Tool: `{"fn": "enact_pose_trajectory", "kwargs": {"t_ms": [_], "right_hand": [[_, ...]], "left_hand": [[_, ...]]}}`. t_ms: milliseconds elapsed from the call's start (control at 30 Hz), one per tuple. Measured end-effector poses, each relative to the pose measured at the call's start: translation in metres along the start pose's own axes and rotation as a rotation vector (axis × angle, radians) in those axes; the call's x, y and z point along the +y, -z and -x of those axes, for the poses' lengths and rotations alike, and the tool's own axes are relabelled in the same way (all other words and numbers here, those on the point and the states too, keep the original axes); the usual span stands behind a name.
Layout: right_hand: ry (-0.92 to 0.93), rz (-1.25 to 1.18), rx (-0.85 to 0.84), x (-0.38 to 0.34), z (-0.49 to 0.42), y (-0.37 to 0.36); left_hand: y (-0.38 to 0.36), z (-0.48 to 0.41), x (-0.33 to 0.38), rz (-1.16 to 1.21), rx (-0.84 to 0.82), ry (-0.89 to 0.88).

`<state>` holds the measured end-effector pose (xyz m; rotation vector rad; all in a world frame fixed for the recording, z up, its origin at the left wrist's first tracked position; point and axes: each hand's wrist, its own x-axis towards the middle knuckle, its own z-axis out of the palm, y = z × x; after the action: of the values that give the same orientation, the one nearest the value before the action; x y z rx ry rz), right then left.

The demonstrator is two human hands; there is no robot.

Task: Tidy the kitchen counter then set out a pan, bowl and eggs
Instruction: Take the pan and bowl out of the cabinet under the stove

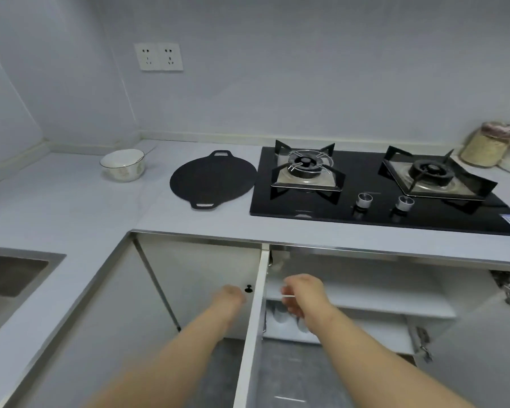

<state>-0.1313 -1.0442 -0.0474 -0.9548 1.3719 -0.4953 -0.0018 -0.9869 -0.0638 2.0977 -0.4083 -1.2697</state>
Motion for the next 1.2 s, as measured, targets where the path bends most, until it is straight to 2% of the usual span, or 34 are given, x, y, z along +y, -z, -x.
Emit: {"fn": "enact_pose_trajectory", "kwargs": {"t_ms": [133,367,600,767,867,1000,1100,1200], "right_hand": [[-0.054,0.056,0.009,0.034,0.008,0.022],[-0.109,0.072,0.009,0.06,0.012,0.064],[-0.108,0.116,-0.014,0.07,0.01,0.121],[-0.071,0.327,-0.122,0.075,0.002,0.156],[0.071,0.504,-0.16,0.08,-0.012,0.172],[0.2,0.681,-0.018,0.074,-0.029,0.199],[0.201,0.712,0.022,0.067,-0.048,0.215],[0.23,0.75,-0.002,0.064,-0.064,0.219]], "left_hand": [[-0.026,0.0,-0.042,0.031,-0.178,0.066],[-0.051,0.014,-0.046,0.117,-0.112,0.025],[-0.115,0.04,-0.043,0.201,-0.123,0.045],[-0.174,0.044,-0.027,0.319,-0.087,0.076],[-0.208,0.037,-0.015,0.068,0.0,-0.105],[-0.227,0.032,-0.002,-0.486,0.135,-0.487],[-0.238,0.027,0.013,-0.705,0.062,-0.681],[-0.247,0.01,0.027,-0.804,0.002,-0.722]]}}
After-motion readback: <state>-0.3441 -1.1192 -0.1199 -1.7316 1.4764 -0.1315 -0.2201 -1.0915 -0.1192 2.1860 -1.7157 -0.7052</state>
